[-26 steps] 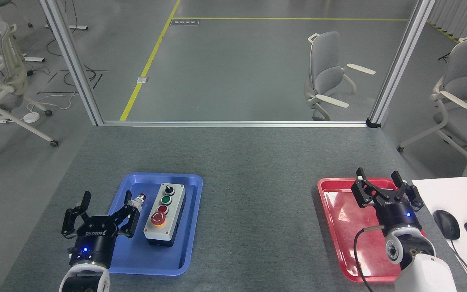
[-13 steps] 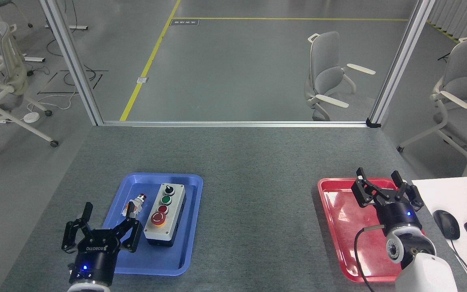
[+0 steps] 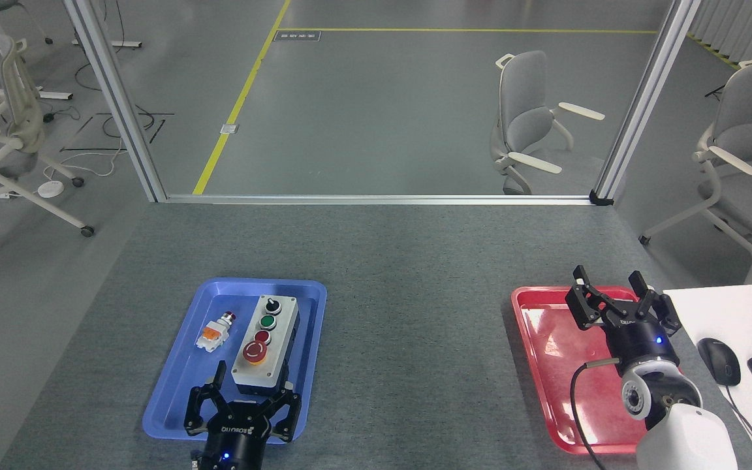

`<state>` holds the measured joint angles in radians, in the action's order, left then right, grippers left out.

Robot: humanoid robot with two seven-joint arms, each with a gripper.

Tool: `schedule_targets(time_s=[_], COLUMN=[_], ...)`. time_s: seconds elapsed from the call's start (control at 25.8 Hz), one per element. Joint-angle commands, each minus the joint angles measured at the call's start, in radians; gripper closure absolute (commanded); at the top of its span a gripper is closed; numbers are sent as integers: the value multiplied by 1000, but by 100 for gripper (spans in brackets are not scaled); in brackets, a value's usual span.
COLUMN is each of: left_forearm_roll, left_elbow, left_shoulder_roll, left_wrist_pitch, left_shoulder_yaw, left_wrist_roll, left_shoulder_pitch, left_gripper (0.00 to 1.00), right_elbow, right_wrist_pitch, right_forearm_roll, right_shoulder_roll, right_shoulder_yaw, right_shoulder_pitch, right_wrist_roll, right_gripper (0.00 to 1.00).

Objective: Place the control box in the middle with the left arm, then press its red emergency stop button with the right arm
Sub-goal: 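Close the left gripper on the near end of the grey control box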

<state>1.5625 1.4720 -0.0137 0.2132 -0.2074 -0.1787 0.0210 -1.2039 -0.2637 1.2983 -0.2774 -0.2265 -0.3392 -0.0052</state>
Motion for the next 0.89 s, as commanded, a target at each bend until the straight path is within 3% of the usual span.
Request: schedule_targets(time_s=[0.0, 0.16, 0.43, 0.85], left_forearm_roll=[19, 21, 17, 2], left_elbow=[-139, -245, -289, -394], left_shoulder_roll=[20, 18, 12, 12], left_wrist_pitch=[51, 80, 78, 71], left_shoulder_yaw=[-10, -10, -10, -9], left_wrist_roll=[2, 2, 1, 1], left_shoulder_pitch=[-75, -142, -165, -219], left_gripper=[1, 1, 1, 1], right_elbow=[-2, 0, -8, -8], right_wrist_pitch=[-2, 0, -2, 3], right_forearm_roll=[-20, -24, -57, -57], right_shoulder_roll=[-3, -8, -13, -11], right_shoulder_yaw=[1, 1, 2, 1], right_shoulder_pitch=[-1, -1, 2, 2], right_wrist_roll=[4, 4, 4, 2], right_gripper=[1, 1, 1, 1])
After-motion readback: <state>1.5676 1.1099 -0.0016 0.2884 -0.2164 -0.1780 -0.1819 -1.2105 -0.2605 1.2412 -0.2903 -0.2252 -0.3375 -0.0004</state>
